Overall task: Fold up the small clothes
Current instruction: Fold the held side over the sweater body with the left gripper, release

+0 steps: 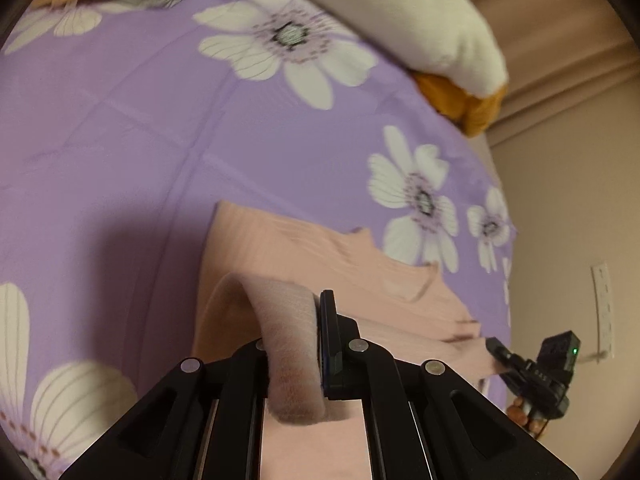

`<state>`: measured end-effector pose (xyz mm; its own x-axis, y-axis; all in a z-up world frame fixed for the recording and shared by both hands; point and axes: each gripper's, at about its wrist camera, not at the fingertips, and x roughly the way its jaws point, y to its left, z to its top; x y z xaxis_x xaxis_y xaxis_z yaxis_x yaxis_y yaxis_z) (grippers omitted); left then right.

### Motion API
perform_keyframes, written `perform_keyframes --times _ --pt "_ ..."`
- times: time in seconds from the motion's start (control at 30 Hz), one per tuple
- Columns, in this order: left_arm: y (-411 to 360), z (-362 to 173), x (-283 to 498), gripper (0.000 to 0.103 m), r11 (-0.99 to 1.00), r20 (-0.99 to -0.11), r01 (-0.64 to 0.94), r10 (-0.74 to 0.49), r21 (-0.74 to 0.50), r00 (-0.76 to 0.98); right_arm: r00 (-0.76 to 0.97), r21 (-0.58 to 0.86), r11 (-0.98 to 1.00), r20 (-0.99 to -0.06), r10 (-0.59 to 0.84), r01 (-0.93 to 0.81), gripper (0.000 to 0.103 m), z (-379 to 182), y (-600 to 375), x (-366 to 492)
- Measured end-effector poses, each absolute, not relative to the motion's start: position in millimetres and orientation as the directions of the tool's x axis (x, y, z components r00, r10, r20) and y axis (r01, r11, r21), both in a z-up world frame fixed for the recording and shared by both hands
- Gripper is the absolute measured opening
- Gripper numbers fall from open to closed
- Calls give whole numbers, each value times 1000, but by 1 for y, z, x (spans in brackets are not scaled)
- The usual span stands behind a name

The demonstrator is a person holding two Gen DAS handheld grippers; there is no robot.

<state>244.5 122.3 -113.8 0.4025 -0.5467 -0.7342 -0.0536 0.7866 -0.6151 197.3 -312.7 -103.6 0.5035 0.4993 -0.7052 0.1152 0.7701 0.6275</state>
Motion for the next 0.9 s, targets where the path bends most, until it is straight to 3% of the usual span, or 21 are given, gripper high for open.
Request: perform_keyframes --times 0.07,0.2,0.27,0.3,0.37,0.4,0.43,0.57,0.7,0.9 --pt "126 -121 252 0 776 -737 -81 -554 -626 386 492 643 754 -705 511 138 9 -111 -316 204" --pt "126 -128 266 0 778 -765 -125 -550 -615 336 515 681 708 -682 519 188 35 -118 -329 214" --pt "126 -127 272 7 786 -776 -136 -539 -603 328 542 694 690 -668 510 206 38 -117 -336 218" --pt "127 -125 275 14 787 -777 -144 -532 -601 335 551 692 690 -668 500 213 38 -116 -339 221" --pt "133 -117 281 43 788 -770 -146 -516 -599 375 563 662 715 -687 459 225 38 -113 -343 224" --pt "136 -114 283 64 788 -765 -145 -508 -598 396 566 649 726 -695 443 229 38 -111 -344 225" --pt "140 -110 286 70 793 -763 -150 -489 -591 423 572 636 736 -700 427 230 38 -108 -346 224" --pt "149 -99 283 70 803 -762 -150 -462 -576 454 610 618 770 -675 415 161 39 -90 -342 210" --pt "141 -91 250 70 842 -765 -53 -459 -537 452 604 535 844 -686 407 40 38 -74 -318 178" --pt "111 -80 170 69 911 -772 141 -405 -389 489 584 439 895 -708 398 -78 28 -74 -289 115"
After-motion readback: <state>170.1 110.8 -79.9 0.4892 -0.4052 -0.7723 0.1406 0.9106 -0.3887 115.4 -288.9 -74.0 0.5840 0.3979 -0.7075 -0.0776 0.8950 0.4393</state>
